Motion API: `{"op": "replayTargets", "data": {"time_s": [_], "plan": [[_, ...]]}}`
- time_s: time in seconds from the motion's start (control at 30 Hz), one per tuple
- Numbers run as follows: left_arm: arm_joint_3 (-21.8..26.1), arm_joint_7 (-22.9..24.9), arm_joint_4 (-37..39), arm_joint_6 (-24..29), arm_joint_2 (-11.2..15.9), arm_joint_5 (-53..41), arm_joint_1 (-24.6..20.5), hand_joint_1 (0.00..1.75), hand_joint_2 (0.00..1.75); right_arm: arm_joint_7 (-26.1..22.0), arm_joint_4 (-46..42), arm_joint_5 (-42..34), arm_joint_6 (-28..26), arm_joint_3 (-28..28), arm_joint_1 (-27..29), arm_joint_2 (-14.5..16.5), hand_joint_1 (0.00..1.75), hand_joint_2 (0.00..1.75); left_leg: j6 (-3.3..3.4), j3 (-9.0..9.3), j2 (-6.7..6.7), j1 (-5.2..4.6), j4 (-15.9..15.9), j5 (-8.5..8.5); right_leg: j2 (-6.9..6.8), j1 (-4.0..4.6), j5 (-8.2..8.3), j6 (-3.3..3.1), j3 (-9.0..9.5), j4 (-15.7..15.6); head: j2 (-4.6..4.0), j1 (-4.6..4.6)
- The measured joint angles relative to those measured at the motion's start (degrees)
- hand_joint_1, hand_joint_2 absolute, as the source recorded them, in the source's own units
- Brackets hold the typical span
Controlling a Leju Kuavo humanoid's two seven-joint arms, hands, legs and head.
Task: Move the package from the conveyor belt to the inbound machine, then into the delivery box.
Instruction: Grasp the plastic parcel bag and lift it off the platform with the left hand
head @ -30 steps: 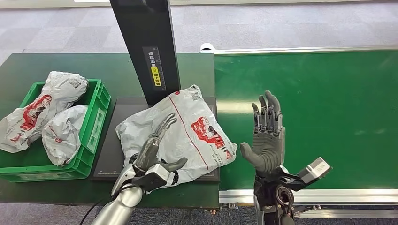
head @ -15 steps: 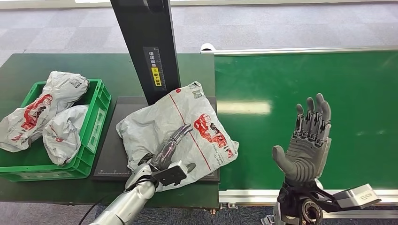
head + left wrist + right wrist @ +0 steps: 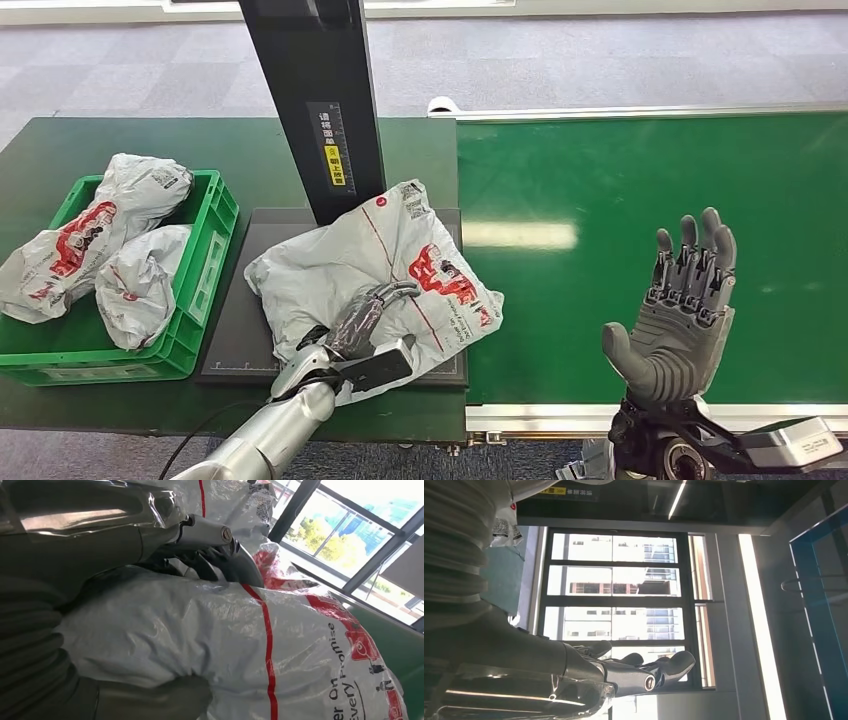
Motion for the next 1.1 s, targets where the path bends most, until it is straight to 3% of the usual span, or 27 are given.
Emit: {"op": "replayTargets", "data": {"time_s": [0.27, 0.4, 0.53, 0.67, 0.8, 0.97, 1.1], "plan": [[0.42, 0.14, 1.43, 1.25, -0.21, -1.33, -1.0, 1.75, 1.75, 0.0, 0.0, -0.25, 0.04, -0.69, 0.01, 0.08, 0.0, 1.75, 0.0, 0.1, -0.01, 0.0, 0.0, 0.02, -0.01, 0.0, 0.0, 0.0, 0.13, 0.0, 0.0, 0.0], [0.53, 0.55, 1.6, 4.4, -0.21, -3.38, -1.15, 1.75, 1.75, 0.0, 0.03, -0.64, 0.28, -1.05, 0.02, 0.27, 0.0, 1.75, 0.0, 0.11, -0.01, 0.0, 0.0, 0.01, -0.01, 0.0, 0.0, 0.0, 0.16, 0.0, 0.01, 0.0], [0.76, -2.74, -1.83, 7.96, 0.06, -0.1, 1.0, 1.75, 1.75, 0.0, 0.24, -0.95, 0.71, -2.01, 0.09, 0.51, 0.0, 1.75, 0.0, 0.13, 0.05, 0.0, 0.0, 0.01, 0.05, 0.01, 0.01, -0.01, 0.1, 0.0, 0.0, -0.01], [-1.11, -4.55, -13.64, 9.96, 1.99, 8.14, 6.27, 1.75, 1.75, 0.0, 0.26, -1.24, 0.77, -3.28, 0.51, 0.74, 0.0, 1.75, -0.02, -0.06, 0.04, 0.02, 0.0, 0.03, 0.07, 0.03, 0.0, -0.01, -0.15, 0.01, 0.0, -0.01], [-3.57, -4.72, -25.34, 12.74, 4.12, 9.77, 10.72, 1.75, 1.75, 0.0, 0.26, -1.67, 1.25, -4.21, 0.79, 0.91, 0.0, 1.75, -0.03, -0.23, 0.11, 0.01, 0.01, -0.01, 0.13, 0.02, -0.01, 0.0, -0.33, 0.02, 0.01, -0.01], [-7.01, -4.86, -54.48, 20.56, 8.39, 7.49, 20.09, 1.75, 1.75, 0.0, 0.17, -3.37, 2.55, -7.17, 1.76, 0.94, 0.0, 1.75, -0.02, -0.37, 0.21, 0.01, 0.01, -0.16, 0.26, 0.01, -0.12, 0.08, -0.5, 0.02, 0.0, -0.01], [-5.62, -4.88, -73.08, 22.19, 9.31, 3.81, 25.71, 1.75, 1.75, 0.0, -0.08, -4.08, 2.86, -9.23, 2.28, 0.94, 0.0, 1.75, -0.01, -0.39, 0.2, 0.01, 0.01, -0.26, 0.26, 0.01, -0.23, 0.06, -0.53, 0.0, 0.0, 0.0]]}}
